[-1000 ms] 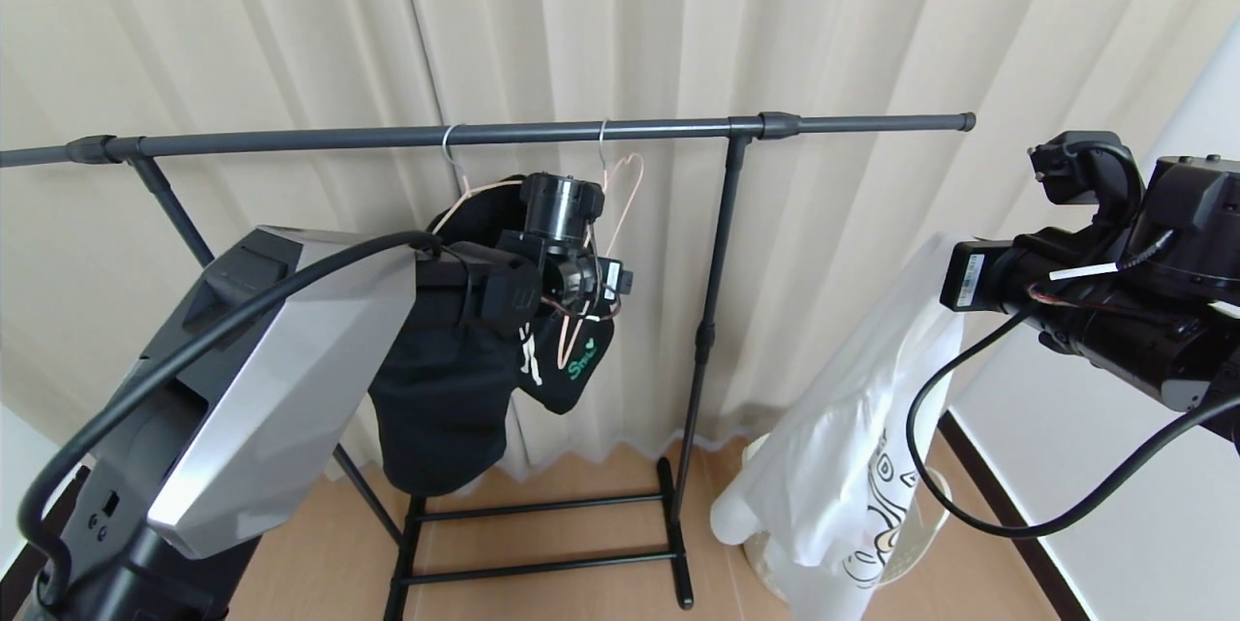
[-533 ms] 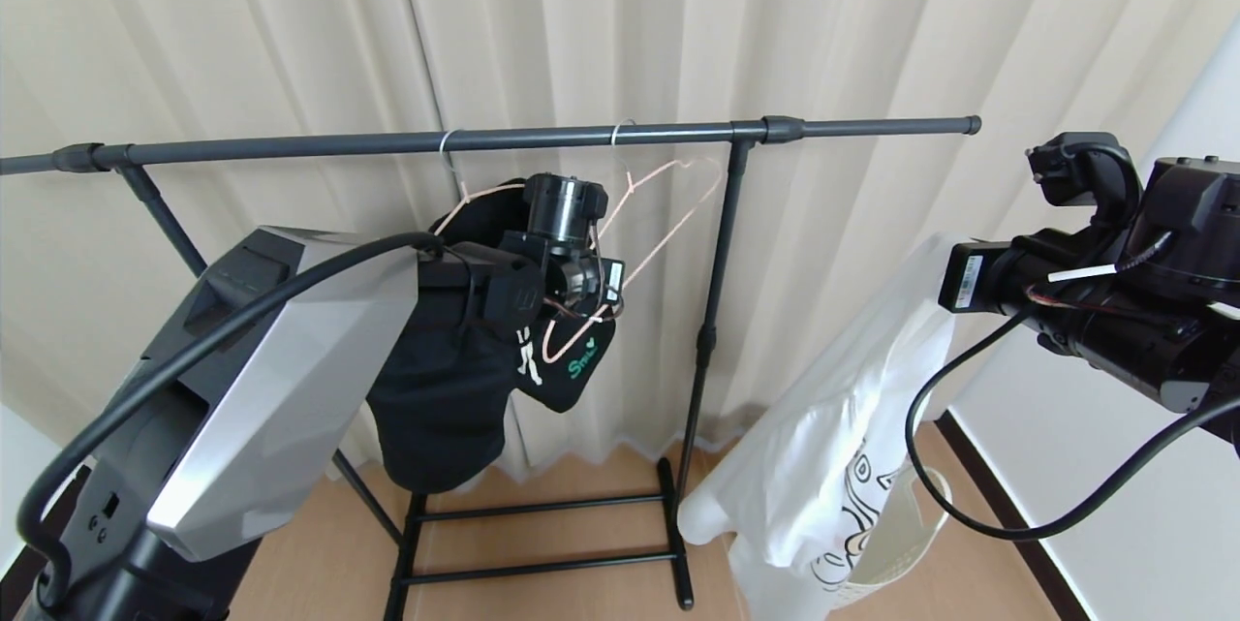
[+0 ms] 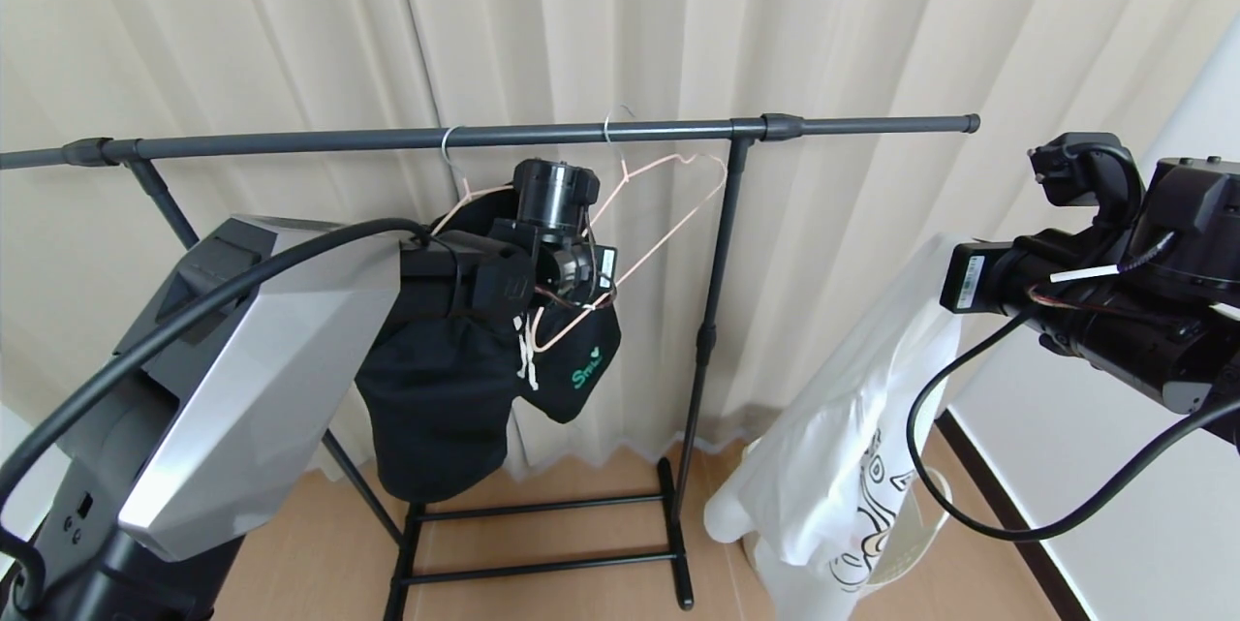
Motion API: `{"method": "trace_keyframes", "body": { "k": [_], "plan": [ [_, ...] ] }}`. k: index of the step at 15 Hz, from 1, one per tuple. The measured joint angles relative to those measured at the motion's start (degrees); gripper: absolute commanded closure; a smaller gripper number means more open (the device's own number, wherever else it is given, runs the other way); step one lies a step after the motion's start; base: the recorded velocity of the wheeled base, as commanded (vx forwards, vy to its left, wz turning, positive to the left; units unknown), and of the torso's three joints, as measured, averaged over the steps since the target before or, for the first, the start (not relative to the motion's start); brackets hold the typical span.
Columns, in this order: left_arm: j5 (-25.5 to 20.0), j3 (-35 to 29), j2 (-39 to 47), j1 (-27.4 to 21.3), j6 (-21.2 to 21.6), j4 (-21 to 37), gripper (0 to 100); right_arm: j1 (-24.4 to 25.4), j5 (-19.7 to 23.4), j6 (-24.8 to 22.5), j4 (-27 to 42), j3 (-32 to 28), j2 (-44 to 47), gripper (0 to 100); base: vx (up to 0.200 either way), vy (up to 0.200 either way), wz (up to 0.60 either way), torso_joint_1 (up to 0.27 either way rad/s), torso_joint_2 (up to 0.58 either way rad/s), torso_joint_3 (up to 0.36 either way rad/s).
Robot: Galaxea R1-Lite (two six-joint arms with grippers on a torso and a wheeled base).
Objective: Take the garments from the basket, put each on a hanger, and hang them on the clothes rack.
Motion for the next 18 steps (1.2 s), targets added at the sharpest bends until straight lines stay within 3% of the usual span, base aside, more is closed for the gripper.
{"method": "trace_keyframes", "body": {
  "k": [7, 18],
  "plan": [
    [0.06, 2.67, -3.75, -0.20, -0.85, -0.17, 100, 0.02, -0.07, 0.00, 0.00, -0.01, -0.04, 100, 0.000, 0.000, 0.00, 0.000, 0.00, 0.000],
    [-0.05, 21.33, -14.26, -0.26, 1.12, -7.83, 100, 0.13, -0.07, 0.01, 0.00, 0.05, -0.26, 100, 0.000, 0.000, 0.00, 0.000, 0.00, 0.000]
  ]
}}
